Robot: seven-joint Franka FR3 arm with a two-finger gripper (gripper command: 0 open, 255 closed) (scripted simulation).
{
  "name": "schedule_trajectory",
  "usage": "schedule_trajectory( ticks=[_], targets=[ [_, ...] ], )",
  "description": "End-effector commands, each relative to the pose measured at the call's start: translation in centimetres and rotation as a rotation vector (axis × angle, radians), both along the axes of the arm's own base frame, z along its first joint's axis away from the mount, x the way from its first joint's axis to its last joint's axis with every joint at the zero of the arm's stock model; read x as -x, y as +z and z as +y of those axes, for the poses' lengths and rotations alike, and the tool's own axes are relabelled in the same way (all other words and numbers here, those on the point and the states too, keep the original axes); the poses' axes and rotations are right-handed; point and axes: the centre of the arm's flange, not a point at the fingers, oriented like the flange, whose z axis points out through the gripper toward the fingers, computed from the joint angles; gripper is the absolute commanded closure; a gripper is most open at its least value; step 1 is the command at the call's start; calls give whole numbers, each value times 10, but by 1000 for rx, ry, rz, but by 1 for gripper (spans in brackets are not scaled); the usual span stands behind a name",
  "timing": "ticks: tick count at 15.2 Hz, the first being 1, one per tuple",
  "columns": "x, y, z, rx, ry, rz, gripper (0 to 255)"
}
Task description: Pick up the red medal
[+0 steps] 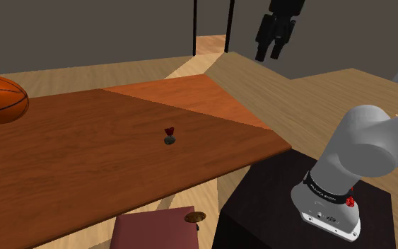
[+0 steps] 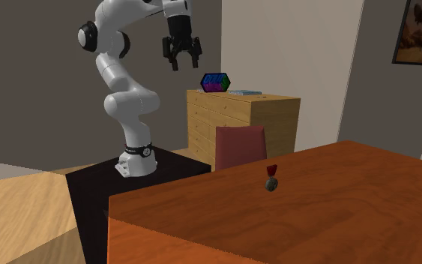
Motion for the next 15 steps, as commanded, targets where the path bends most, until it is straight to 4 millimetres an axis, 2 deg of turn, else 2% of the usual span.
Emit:
schedule_trajectory(
  ticks=[1,15],
  targets=[
    [0,0,0,0,0,0,0],
    [-117,-128,66,52,-38,-11,0]
  ],
)
